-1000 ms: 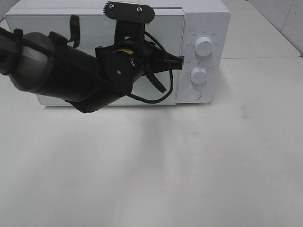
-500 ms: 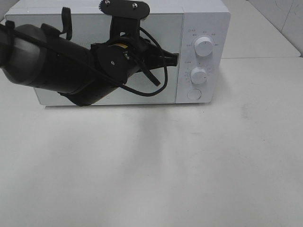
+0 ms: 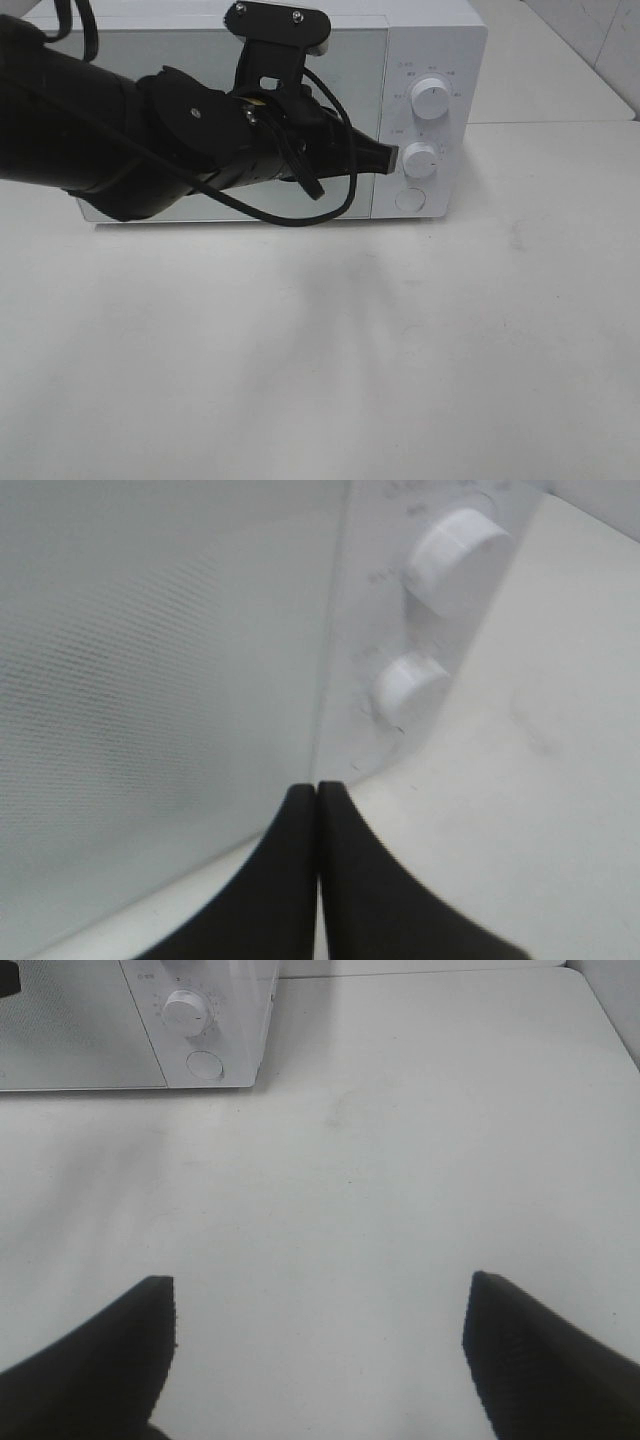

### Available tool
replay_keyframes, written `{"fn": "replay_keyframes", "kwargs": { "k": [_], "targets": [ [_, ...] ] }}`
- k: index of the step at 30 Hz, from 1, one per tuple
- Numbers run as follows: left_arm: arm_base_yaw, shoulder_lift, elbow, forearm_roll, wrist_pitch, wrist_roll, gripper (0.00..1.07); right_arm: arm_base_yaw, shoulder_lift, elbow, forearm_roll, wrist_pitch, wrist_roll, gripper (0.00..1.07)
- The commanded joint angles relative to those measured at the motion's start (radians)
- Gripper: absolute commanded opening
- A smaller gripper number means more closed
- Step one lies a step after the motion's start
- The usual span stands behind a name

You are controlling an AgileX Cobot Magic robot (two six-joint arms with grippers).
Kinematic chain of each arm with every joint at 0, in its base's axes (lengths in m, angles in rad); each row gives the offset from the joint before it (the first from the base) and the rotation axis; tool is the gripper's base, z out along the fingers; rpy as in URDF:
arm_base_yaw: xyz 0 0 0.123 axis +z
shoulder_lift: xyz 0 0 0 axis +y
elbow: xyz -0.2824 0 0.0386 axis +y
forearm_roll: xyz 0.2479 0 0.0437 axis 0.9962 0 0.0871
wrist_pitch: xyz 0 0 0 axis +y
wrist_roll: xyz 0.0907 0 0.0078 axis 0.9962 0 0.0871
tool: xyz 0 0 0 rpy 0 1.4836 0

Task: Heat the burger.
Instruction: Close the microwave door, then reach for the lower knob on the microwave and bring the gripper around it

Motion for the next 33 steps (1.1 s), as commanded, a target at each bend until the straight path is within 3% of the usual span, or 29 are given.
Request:
{"fn": "replay_keyframes", "kwargs": {
  "k": [1,5,6,7,8,9,10,11,13,14,16,17,18,19,21,23,24,30,33],
  "targets": [
    [0.025,-0.041,0.001,0.057,0.253,0.009,0.05,-0.008,-0.027,0.002,0.004,-0.011,0.005,0.76],
    [0.063,-0.059,0.001,0.082,0.46,0.008,0.16,-0.008,-0.027,0.002,0.004,-0.011,0.006,0.76],
    [0.077,-0.064,0.001,0.085,0.512,0.008,0.2,-0.008,-0.027,0.002,0.004,-0.011,0.006,0.76],
    [0.109,-0.075,0.001,0.088,0.622,0.002,0.35,-0.008,-0.027,0.002,0.004,-0.011,0.006,0.76],
    [0.109,-0.075,0.001,0.088,0.622,0.002,0.35,-0.008,-0.027,0.002,0.004,-0.011,0.006,0.76],
    [0.127,-0.085,0.001,0.091,0.677,-0.012,0.46,-0.008,-0.027,0.002,0.004,-0.011,0.006,0.76],
    [0.166,-0.099,0.001,0.107,0.759,-0.049,0.69,-0.008,-0.027,0.002,0.004,-0.011,0.006,0.76],
    [0.166,-0.099,0.001,0.107,0.759,-0.049,0.69,-0.008,-0.027,0.002,0.004,-0.011,0.006,0.76],
    [0.222,-0.132,0.0,0.162,0.885,-0.138,0.93,-0.008,-0.027,0.002,0.004,-0.011,0.007,0.76],
    [0.222,-0.132,0.0,0.162,0.885,-0.138,0.93,-0.008,-0.027,0.002,0.004,-0.011,0.007,0.76],
    [0.282,-0.171,0.0,0.254,0.995,-0.235,0.96,-0.008,-0.027,0.002,0.004,-0.011,0.007,0.76],
    [0.282,-0.171,0.0,0.254,0.995,-0.235,0.96,-0.008,-0.027,0.002,0.004,-0.011,0.007,0.76],
    [0.329,-0.2,0.0,0.306,1.06,-0.291,0.96,-0.008,-0.027,0.002,0.004,-0.011,0.007,0.76],
    [0.329,-0.2,0.0,0.306,1.06,-0.291,0.96,-0.008,-0.027,0.002,0.004,-0.011,0.007,0.76],
    [0.4,-0.251,0.0,0.374,1.156,-0.385,0.96,-0.008,-0.027,0.002,0.004,-0.011,0.007,0.76],
    [0.422,-0.266,0.0,0.398,1.183,-0.409,0.96,-0.008,-0.027,0.002,0.004,-0.011,0.007,0.76],
    [0.472,-0.297,0.0,0.437,1.239,-0.458,0.96,-0.008,-0.027,0.002,0.004,-0.011,0.007,0.76],
    [0.615,-0.395,0.0,0.528,1.382,-0.556,0.96,-0.008,-0.027,0.002,0.004,-0.011,0.007,0.76],
    [0.668,-0.447,0.0,0.575,1.438,-0.578,0.96,-0.008,-0.027,0.002,0.004,-0.011,0.007,0.76]
  ]
}}
